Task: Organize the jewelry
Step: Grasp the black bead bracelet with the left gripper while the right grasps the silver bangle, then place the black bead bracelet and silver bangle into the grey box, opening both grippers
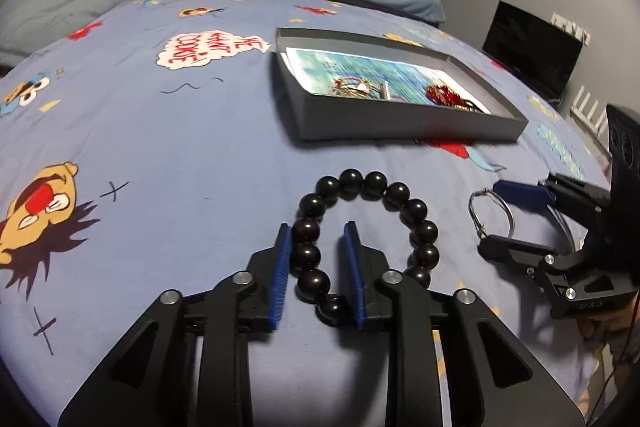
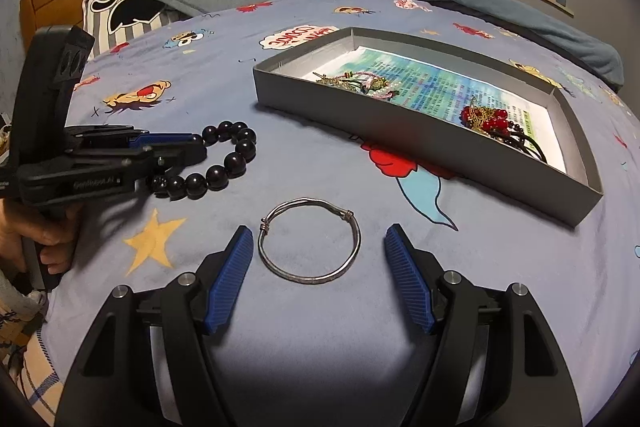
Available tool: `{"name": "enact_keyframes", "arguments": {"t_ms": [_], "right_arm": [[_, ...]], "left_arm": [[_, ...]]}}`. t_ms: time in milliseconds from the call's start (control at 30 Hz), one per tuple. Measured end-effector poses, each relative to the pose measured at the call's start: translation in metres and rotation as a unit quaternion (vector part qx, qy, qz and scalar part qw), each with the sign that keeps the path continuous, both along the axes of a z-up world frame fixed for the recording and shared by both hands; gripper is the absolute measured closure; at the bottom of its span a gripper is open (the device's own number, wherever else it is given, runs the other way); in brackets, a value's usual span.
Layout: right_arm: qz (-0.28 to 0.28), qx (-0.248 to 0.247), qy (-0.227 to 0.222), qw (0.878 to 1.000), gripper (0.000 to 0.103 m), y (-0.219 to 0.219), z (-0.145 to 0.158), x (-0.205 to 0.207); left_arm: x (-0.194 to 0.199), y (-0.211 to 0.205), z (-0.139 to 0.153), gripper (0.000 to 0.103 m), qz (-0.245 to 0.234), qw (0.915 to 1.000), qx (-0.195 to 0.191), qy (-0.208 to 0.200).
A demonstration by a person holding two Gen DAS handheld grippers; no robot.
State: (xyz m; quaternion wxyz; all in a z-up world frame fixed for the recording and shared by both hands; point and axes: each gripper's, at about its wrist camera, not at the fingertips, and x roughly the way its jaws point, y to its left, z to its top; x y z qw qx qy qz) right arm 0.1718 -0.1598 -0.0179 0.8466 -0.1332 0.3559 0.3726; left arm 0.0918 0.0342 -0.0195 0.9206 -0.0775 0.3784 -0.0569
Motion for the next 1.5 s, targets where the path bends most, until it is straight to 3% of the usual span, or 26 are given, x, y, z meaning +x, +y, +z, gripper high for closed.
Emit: {"name": "enact_keyframes", "arguments": {"t_ms": [267,400,467,567,733,1067,1500], "right_arm": [[-0.003,-0.009,-0.006,1.0,0.036,0.008,-0.002,0.003],[-0.001,-0.01,-0.01,1.0,0.048,0.009,-0.003,0.002],[-0.001,-0.006,-0.01,1.0,0.052,0.008,-0.002,0.002],[-0.001,0.001,-0.009,1.0,0.053,0.005,-0.002,0.002],[-0.004,0.015,-0.014,1.0,0.053,0.001,0.002,0.0],[-0.023,0.07,-0.018,0.997,0.053,-0.02,0.022,0.005],[-0.05,0.099,-0.048,0.993,0.053,-0.038,0.058,0.033]], "left_arm": [[0.007,0.001,-0.006,0.072,0.004,0.9999,-0.002,0.015],[0.009,-0.001,-0.006,0.073,0.004,0.9999,0.004,0.015],[0.008,-0.003,-0.006,0.075,0.004,0.9999,0.009,0.012],[0.006,-0.005,-0.004,0.088,-0.001,0.9999,0.013,0.005],[-0.001,-0.011,0.005,0.088,-0.005,0.9996,0.021,-0.021],[-0.005,-0.018,0.047,0.088,-0.024,0.9967,-0.022,-0.074],[0.013,-0.043,0.099,0.088,-0.058,0.9911,-0.016,-0.119]]}}
